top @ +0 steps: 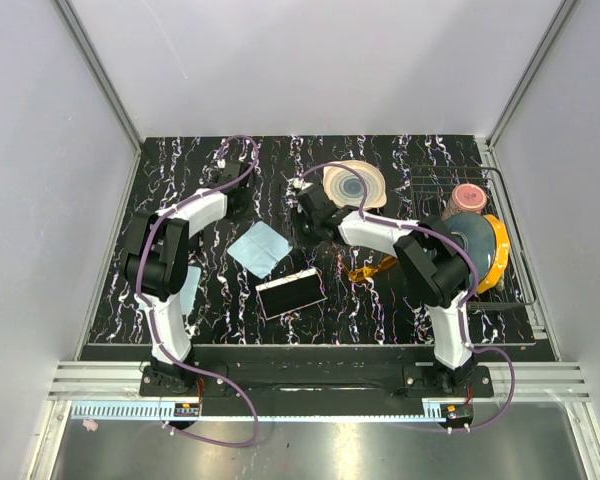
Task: Organize the sunglasses
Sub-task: Pick up the corner of the glasses cleaning cloth from the center of the board.
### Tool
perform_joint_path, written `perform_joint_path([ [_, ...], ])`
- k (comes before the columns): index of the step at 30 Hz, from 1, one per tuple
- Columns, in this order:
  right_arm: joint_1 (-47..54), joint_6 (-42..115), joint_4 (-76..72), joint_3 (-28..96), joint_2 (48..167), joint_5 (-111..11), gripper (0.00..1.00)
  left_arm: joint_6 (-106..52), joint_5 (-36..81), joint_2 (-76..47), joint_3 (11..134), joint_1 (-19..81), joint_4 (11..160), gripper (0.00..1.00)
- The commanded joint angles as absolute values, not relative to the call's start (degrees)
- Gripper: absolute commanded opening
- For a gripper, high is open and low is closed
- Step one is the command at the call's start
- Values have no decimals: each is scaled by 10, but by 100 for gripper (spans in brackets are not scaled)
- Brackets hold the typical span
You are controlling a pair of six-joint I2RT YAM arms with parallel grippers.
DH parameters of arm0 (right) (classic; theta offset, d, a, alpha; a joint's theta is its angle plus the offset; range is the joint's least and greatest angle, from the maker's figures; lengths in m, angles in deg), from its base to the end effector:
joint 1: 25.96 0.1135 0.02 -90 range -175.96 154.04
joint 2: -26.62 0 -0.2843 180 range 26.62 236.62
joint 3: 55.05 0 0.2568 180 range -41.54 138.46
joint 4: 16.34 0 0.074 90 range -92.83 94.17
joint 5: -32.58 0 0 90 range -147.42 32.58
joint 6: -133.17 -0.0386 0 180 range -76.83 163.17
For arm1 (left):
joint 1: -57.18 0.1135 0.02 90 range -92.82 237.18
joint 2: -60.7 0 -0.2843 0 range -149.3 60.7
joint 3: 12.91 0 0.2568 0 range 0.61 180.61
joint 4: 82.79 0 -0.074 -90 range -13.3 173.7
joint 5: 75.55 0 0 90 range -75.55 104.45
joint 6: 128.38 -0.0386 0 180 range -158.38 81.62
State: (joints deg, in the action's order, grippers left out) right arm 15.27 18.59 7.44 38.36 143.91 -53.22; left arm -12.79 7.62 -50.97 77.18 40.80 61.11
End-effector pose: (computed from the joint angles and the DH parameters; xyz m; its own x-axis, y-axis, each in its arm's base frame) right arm 0.3448 0.3059 0.1790 -0.7944 -0.1446 -0.5900 -0.4003 0.8552 0.3294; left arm 0.4079 -0.1151 0.1883 -0.8258 -0.2043 -0.5256 -0.1527 0.9783 -0.1403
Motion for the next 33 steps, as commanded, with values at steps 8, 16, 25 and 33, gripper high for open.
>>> perform_joint_path([
  [8,155,174,56,430,1490,-542,34,-139,113,-493,784,418,644,13],
  [16,165,172,68,436,1505,-532,30,-141,129,-501,781,418,650,28],
  [25,166,174,86,450,1508,-529,18,-148,138,-505,781,418,651,34],
  [33,166,191,96,468,1512,-542,0,-125,158,-521,798,418,627,36],
])
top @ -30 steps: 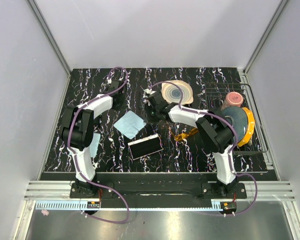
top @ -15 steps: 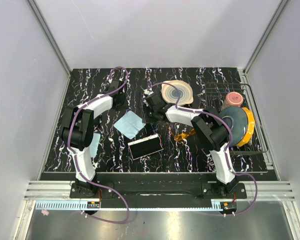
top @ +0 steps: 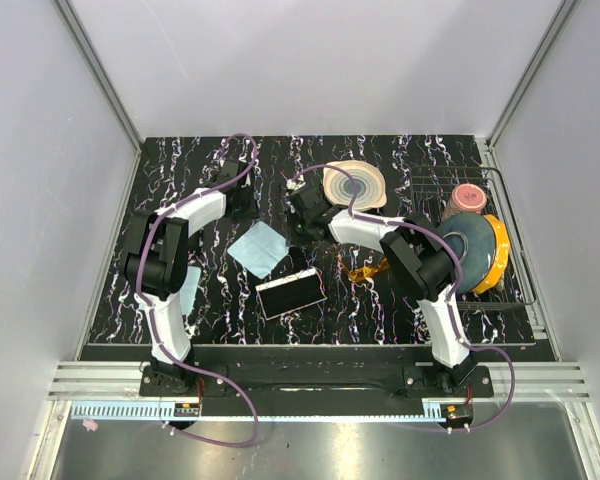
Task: Organize the sunglasses
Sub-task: Pick up the corner of the glasses cleaning cloth from the center of the board.
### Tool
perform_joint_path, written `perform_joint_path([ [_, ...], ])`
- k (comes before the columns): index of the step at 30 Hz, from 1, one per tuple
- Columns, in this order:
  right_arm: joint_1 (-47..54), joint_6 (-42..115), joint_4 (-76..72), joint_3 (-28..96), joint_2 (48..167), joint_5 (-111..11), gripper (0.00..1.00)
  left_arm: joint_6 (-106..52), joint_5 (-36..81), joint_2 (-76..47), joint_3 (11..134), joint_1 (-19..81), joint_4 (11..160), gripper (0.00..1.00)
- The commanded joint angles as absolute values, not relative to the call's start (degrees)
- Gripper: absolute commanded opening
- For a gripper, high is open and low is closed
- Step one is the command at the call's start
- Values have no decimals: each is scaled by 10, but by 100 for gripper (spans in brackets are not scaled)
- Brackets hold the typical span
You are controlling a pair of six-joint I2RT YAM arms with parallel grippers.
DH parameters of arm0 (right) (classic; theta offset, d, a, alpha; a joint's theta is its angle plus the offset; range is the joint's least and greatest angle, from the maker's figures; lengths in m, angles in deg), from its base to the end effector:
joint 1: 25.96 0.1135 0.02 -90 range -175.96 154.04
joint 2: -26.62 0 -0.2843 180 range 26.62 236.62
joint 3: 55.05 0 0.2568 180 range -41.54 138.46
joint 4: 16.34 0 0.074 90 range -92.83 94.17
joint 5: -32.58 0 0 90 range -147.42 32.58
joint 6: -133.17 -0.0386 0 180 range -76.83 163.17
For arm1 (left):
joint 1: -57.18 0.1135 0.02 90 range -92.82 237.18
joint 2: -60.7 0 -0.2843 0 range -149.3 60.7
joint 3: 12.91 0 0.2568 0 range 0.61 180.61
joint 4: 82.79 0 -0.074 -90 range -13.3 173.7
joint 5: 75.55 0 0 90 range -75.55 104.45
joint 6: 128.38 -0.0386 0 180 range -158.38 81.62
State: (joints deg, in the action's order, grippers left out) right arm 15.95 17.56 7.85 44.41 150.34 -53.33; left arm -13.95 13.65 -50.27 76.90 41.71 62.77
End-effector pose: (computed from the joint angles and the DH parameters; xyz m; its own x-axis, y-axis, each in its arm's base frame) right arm 0.3603 0.3271 0.1603 -0.8054 -0.1436 -0.5750 -0.3918 0.8570 0.3348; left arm 0.4096 -0.1128 0.1934 -0.8312 -0.1990 -0.5191 -0.0930 0.9703 -0.2232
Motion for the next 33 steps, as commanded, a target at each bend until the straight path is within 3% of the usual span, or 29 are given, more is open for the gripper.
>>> perform_joint_path([
  [1,166,192,95,469,1511,-541,0,-118,160,-524,799,418,623,37],
  [8,166,188,92,466,1512,-534,0,-93,159,-541,799,400,642,41],
  [19,166,184,92,464,1512,-529,0,-124,129,-550,796,388,655,41],
  [33,166,193,91,462,1507,-528,0,-132,86,-563,812,385,631,6],
])
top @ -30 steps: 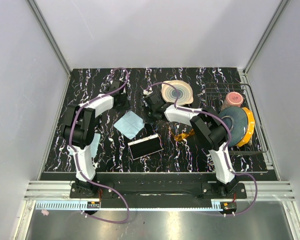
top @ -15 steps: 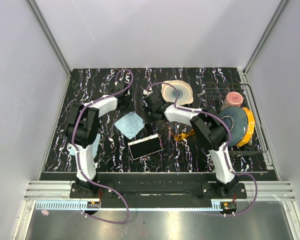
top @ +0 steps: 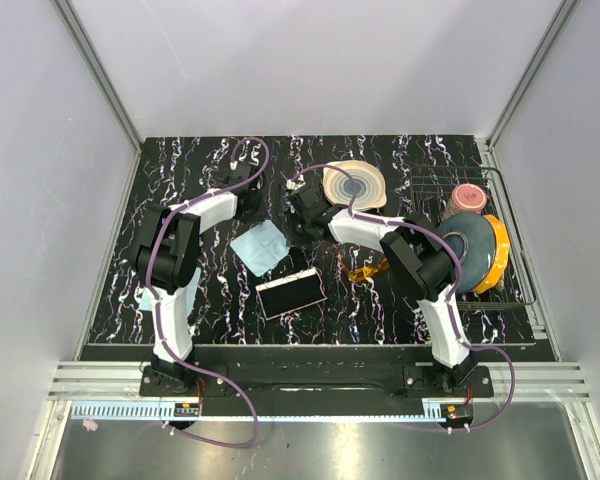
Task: Organize the sunglasses
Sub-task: Pick up the corner of the glasses cleaning cloth from the center of the board.
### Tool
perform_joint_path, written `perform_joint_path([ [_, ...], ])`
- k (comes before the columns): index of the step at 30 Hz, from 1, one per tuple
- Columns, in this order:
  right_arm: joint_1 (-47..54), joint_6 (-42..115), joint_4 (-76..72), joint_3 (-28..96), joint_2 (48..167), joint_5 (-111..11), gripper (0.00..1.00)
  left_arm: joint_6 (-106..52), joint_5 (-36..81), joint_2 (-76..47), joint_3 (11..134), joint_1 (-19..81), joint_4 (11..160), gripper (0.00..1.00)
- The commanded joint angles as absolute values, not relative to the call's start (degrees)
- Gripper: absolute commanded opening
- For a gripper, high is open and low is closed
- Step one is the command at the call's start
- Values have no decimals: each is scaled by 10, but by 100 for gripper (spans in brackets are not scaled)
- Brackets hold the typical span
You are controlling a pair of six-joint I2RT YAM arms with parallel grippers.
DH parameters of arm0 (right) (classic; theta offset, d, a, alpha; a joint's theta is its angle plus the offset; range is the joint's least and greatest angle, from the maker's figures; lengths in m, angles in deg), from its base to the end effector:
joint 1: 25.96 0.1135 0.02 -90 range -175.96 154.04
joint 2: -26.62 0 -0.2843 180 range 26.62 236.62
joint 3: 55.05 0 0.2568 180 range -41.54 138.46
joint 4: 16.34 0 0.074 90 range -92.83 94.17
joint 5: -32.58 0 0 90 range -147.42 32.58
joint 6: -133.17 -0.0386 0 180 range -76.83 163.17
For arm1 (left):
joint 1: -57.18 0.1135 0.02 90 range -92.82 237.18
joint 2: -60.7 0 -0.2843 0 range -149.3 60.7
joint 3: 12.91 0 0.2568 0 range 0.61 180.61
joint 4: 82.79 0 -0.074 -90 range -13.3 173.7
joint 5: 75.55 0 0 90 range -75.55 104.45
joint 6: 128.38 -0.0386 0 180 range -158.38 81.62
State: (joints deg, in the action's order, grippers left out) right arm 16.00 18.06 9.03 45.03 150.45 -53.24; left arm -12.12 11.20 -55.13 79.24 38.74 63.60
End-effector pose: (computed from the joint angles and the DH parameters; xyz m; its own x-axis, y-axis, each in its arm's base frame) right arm 0.3602 0.3277 0.1612 -0.8071 -0.1566 -0.5692 -0.3973 0.8572 0.3276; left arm 0.4180 -0.1371 0.1716 -0.8427 -0.1847 -0.5057 -0.0960 0.9758 -0.1963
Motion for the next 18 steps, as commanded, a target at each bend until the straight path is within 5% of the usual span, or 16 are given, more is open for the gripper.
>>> perform_joint_path([
  [1,166,199,91,464,1505,-527,0,-132,83,-563,812,385,630,4],
  [18,166,297,91,534,1534,-529,0,-104,56,-506,766,407,631,0],
])
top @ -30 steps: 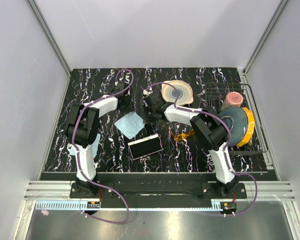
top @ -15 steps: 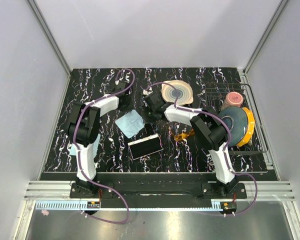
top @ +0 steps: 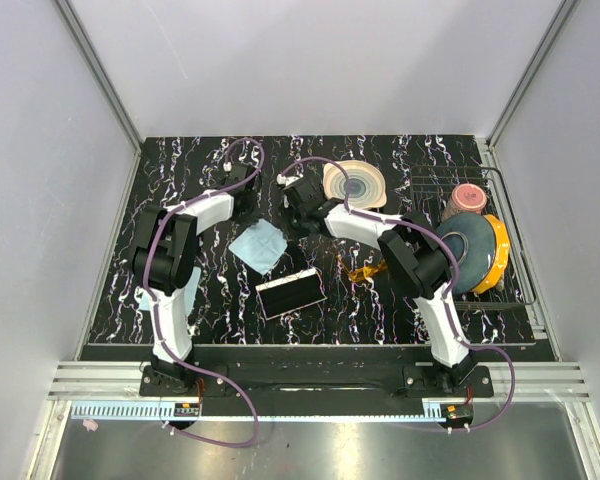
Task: Organize the sunglasses
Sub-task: Pick up the corner of the glasses cleaning cloth from the center of the board.
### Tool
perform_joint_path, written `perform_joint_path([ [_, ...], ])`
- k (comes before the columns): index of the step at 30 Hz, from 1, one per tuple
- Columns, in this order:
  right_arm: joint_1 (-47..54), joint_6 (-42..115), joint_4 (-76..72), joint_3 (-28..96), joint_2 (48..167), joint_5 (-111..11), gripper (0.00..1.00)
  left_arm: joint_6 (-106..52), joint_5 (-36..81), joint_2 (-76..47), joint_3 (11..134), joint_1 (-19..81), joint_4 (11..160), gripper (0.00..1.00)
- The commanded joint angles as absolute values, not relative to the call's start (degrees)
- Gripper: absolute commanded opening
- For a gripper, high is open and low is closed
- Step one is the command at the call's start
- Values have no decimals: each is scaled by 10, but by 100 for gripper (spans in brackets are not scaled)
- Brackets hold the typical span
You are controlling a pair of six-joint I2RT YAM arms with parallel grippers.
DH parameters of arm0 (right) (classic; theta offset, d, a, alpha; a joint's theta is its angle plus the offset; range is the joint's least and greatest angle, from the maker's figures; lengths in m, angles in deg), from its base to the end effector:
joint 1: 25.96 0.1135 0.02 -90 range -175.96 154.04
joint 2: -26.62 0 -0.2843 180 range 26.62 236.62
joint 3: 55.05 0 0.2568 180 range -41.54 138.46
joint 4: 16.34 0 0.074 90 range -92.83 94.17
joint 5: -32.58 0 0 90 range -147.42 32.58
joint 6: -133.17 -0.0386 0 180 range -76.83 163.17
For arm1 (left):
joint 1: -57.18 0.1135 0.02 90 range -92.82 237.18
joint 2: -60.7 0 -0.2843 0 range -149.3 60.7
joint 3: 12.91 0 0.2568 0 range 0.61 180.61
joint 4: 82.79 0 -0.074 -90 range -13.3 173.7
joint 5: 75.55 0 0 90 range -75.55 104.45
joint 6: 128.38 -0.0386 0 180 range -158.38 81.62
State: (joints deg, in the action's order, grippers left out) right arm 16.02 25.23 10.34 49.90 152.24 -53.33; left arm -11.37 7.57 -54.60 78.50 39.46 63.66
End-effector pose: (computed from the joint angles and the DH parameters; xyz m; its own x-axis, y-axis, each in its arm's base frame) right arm 0.3714 0.3379 0.1712 -0.7367 -0.2496 -0.6284 -0.5005 0.8262 0.2586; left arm 0.4174 -0.1285 0.1719 -0.8246 -0.2098 -0.5253 -0.1501 0.9765 -0.1545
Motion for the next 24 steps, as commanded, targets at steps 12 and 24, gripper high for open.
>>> perform_joint_path([
  [12,166,361,99,562,1557,-543,0,-88,70,-478,741,417,654,31],
  [24,165,324,92,522,1496,-472,0,-48,79,-489,777,429,643,40],
])
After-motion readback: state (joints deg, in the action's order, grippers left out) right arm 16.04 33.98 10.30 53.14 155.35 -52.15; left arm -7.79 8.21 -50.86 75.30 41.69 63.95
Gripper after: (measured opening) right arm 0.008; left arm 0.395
